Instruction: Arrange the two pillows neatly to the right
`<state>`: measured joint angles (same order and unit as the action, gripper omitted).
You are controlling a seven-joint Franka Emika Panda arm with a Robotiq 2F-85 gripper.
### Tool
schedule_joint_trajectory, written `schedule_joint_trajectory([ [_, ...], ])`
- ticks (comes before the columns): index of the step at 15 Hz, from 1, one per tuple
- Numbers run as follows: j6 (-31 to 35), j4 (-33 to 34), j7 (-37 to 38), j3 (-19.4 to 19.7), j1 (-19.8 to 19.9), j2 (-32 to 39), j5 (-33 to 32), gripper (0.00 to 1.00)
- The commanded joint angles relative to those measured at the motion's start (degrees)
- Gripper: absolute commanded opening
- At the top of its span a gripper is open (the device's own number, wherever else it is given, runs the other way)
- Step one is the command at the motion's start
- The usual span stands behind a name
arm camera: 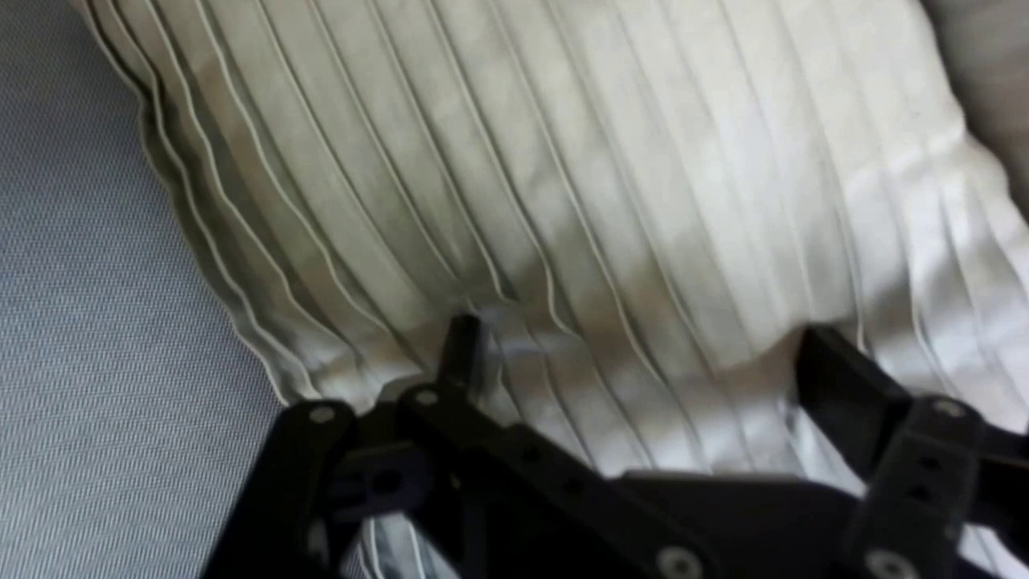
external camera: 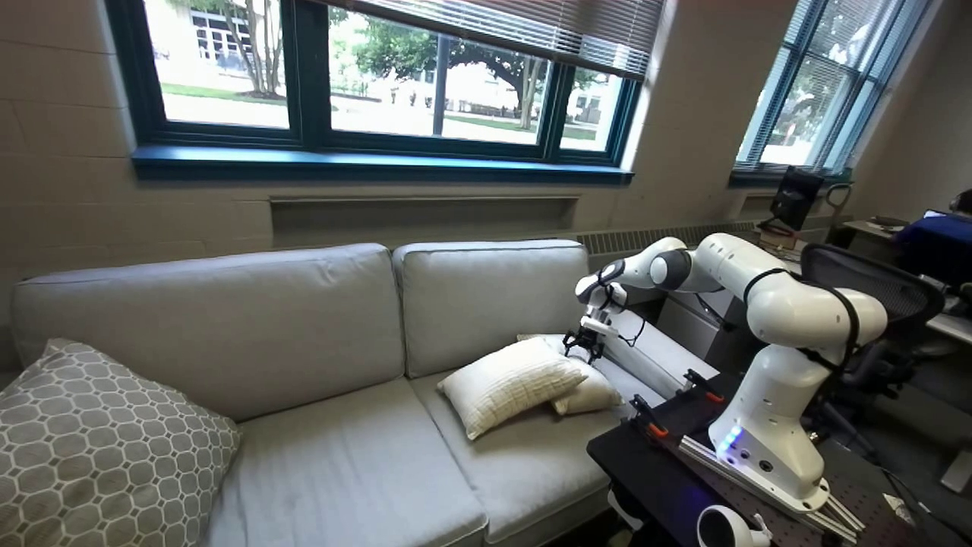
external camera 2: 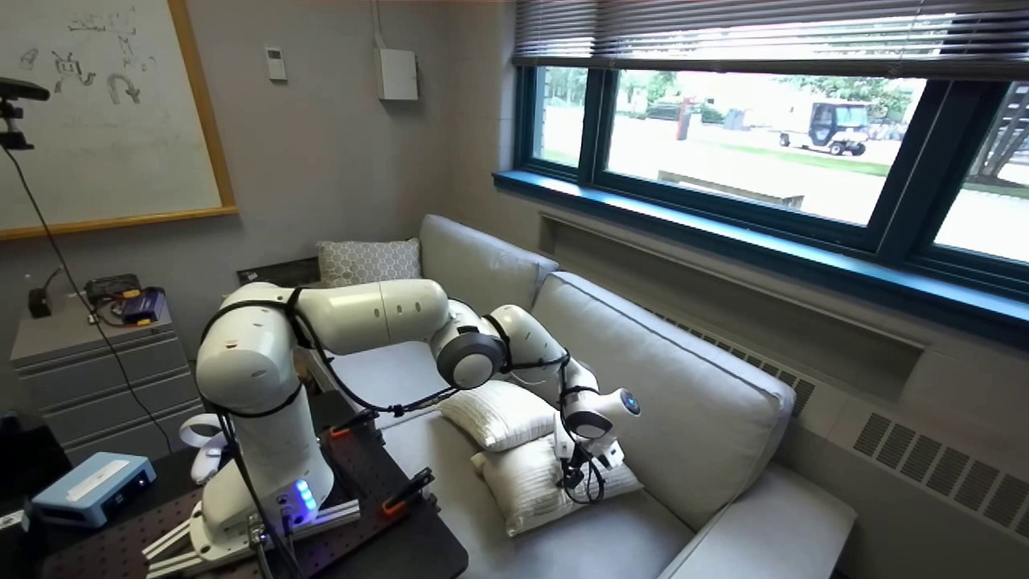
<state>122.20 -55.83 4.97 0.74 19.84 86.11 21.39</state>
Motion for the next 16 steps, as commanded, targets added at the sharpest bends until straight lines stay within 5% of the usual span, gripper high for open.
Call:
schedule_joint_trajectory([
  [1,3.0,-1.5,-0.1,0.4,-0.9,-0.1,-2.7,1.0],
  [3,3.2,-1.6,-0.2,0.1,-0.4,-0.2,-3.0,1.0],
  [4,2.8,-1.5,0.2,0.2,-0.2,-0.3,-3.0,0.75],
  [6,2.6,-1.3,0.2,-0.1,0.3,-0.4,-2.7,0.67],
  [14,2.2,-0.9,0.0,-1.5,2.1,-1.1,-1.5,0.08],
  [16,2.1,-0.6,-0.2,-2.1,2.4,-1.3,-1.0,0.02],
])
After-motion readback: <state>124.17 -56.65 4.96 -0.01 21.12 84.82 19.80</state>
